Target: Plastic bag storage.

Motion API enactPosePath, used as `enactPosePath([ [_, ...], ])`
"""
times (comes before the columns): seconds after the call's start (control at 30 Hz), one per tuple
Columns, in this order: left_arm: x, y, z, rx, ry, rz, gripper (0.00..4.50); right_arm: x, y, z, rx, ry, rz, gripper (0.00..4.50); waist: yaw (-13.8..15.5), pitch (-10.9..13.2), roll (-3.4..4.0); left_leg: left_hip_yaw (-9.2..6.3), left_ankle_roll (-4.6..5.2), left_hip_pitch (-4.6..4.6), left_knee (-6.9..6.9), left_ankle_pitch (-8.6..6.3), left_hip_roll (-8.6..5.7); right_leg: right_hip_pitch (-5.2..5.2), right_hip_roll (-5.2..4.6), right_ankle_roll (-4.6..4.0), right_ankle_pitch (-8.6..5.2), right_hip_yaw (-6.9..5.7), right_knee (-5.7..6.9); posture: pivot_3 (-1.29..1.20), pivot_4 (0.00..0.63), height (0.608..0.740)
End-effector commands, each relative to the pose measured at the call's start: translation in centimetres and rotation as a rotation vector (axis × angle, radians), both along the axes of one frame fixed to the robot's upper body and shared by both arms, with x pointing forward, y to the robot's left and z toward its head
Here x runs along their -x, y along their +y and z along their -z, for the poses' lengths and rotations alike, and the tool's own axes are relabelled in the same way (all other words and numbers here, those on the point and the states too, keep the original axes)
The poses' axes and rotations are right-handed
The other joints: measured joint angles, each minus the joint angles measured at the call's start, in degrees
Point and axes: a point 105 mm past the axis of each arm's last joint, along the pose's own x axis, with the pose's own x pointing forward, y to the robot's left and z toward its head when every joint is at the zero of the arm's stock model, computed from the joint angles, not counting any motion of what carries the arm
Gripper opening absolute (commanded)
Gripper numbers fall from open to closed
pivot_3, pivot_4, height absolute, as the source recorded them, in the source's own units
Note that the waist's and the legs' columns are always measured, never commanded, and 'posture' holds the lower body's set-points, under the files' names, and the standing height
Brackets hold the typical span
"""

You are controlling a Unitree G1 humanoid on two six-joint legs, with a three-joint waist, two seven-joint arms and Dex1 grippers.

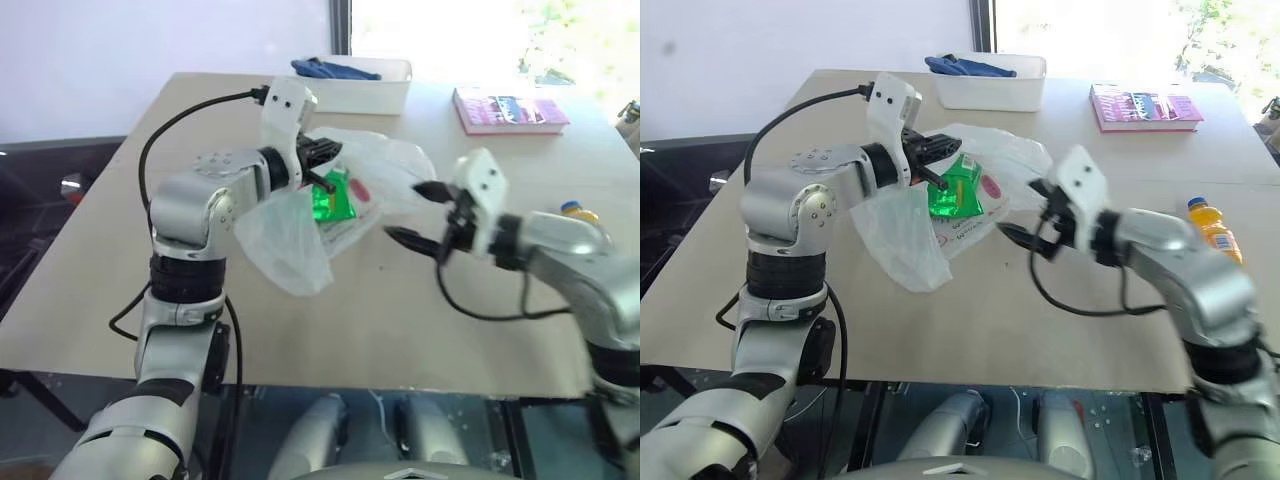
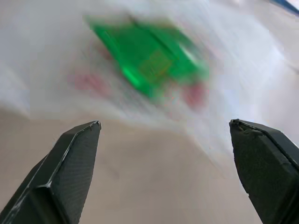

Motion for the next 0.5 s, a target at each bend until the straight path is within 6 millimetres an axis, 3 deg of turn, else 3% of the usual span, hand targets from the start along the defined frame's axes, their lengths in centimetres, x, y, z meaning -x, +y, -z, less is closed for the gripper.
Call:
enactPosePath([
  [0.03, 0.3, -1.2, -0.8, -0.005, -0.057, 0.032, 0.0, -2.5, -9.0, -1.1, 0.061, -0.071, 0.434, 4.46, 0.35, 0.0, -0.02, 0.05, 0.0, 0.02, 0.0, 0.0, -0.02, 0.01, -0.05, 0.0, 0.0, 0.01, 0.04, 0.0, 0.15, 0.74],
  [0.13, 0.6, -1.6, -0.4, -0.025, -0.064, 0.047, 0.0, -3.6, -14.2, -0.6, 0.052, -0.05, 0.663, 4.46, 0.35, -0.01, 0.0, 0.23, -0.01, 0.11, -0.01, 0.02, 0.03, -0.01, -0.05, -0.01, 0.04, 0.15, 0.16, 0.0, 0.15, 0.74],
  [0.2, 0.7, -1.7, -0.4, -0.031, -0.069, 0.051, 0.0, -4.0, -16.0, 0.1, -0.03, 0.005, 0.755, 4.46, -0.12, -0.01, 0.0, 0.33, -0.02, 0.12, -0.04, 0.02, 0.15, -0.06, 0.06, -0.06, 0.06, 0.23, 0.18, 0.0, 0.15, 0.74],
  [0.33, 1.0, -1.7, -0.2, -0.043, -0.076, 0.054, 0.0, -4.1, -18.1, 2.1, -0.114, 0.123, 0.862, 4.46, -0.46, -0.01, 0.0, 0.39, -0.01, 0.09, -0.08, 0.02, 0.18, -0.09, 0.08, -0.07, 0.07, 0.3, 0.12, 0.0, 0.15, 0.74],
  [0.5, 1.5, -1.5, 0.0, -0.045, -0.073, 0.046, 0.0, -2.8, -20.1, 5.4, -0.076, 0.286, 0.93, 4.46, -0.4, -0.01, 0.01, 0.43, 0.0, 0.06, -0.07, 0.01, 0.17, -0.1, 0.08, -0.07, 0.07, 0.31, 0.07, 0.0, 0.15, 0.74],
])
